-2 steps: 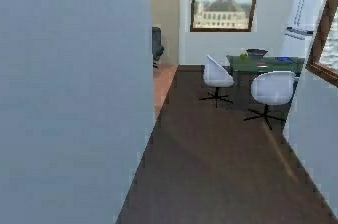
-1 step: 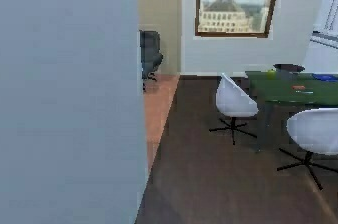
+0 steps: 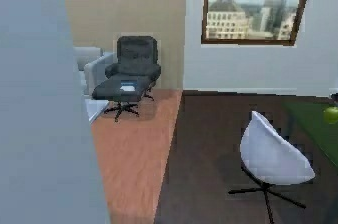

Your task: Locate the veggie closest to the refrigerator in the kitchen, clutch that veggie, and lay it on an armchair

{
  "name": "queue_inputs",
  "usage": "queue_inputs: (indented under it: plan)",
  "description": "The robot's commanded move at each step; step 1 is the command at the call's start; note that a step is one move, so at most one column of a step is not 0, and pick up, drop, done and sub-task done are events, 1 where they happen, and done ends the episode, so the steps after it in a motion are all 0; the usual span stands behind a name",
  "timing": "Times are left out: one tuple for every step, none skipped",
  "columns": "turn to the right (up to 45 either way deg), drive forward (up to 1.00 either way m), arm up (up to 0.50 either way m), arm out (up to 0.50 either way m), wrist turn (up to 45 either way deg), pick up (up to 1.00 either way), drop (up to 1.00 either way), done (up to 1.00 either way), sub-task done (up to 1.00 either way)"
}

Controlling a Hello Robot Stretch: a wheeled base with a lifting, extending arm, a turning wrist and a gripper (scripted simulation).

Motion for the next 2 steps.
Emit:
queue_inputs:
  plan:
    - [0.0, 1.0, 0.0, 0.0, 0.0, 0.0, 0.0, 0.0, 0.0]
    - [0.0, 0.2, 0.0, 0.0, 0.0, 0.0, 0.0, 0.0, 0.0]
